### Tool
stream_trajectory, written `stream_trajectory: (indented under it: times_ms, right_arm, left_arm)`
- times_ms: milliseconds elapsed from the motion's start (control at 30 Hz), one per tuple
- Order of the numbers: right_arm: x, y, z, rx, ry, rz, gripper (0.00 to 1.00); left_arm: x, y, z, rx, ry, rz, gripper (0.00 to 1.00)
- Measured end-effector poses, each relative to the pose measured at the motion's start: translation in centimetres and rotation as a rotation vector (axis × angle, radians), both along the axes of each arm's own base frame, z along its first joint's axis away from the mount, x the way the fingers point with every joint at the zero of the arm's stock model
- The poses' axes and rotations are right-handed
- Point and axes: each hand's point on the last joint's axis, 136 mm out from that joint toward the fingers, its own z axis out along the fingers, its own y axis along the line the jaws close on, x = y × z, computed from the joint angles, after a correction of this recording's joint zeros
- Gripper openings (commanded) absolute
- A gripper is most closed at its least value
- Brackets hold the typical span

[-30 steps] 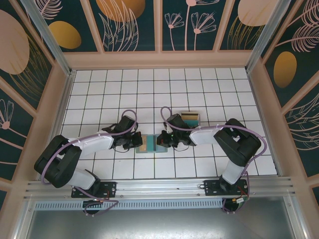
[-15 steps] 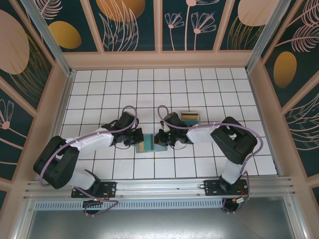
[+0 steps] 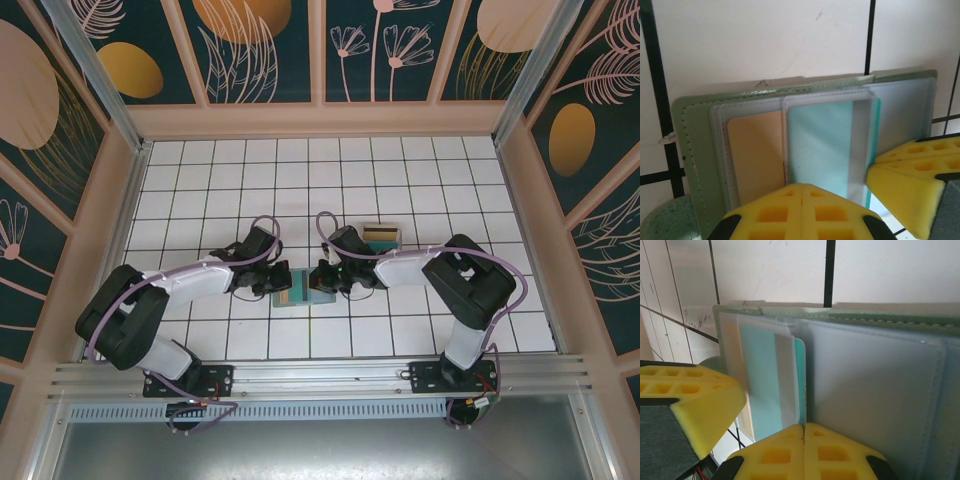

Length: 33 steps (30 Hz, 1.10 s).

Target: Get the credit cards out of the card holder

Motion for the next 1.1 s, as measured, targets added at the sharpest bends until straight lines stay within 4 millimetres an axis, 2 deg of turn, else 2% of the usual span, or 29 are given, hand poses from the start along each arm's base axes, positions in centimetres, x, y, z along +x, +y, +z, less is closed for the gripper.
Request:
stream_trajectory:
  times_ms: [300,700,1000,1100]
  right_arm:
    - [0.0,0.0,0.0,-0.001,-0.002,0.002,0.00]
    - [0.1,-0.5,-0.3,0.011,-0.001,-0.004,0.00]
    - [0.3,-1.7,-0.2,-0.003,0.006,-0.025,0.00]
    - [0.3,-1.7,-0.2,-0.004,0.003,-0.022,0.02]
  left_arm:
    - [0.0,0.2,-0.5,0.032,0.005,0.005,0.00]
    - [0.1,0.2,-0.7,0.049,0.007,0.015,0.00]
    - [0.2,0.2,-0.7,0.050,0.005,0.015,0.00]
    - [0.2,0.2,-0.7,0.050,0.005,0.015,0.00]
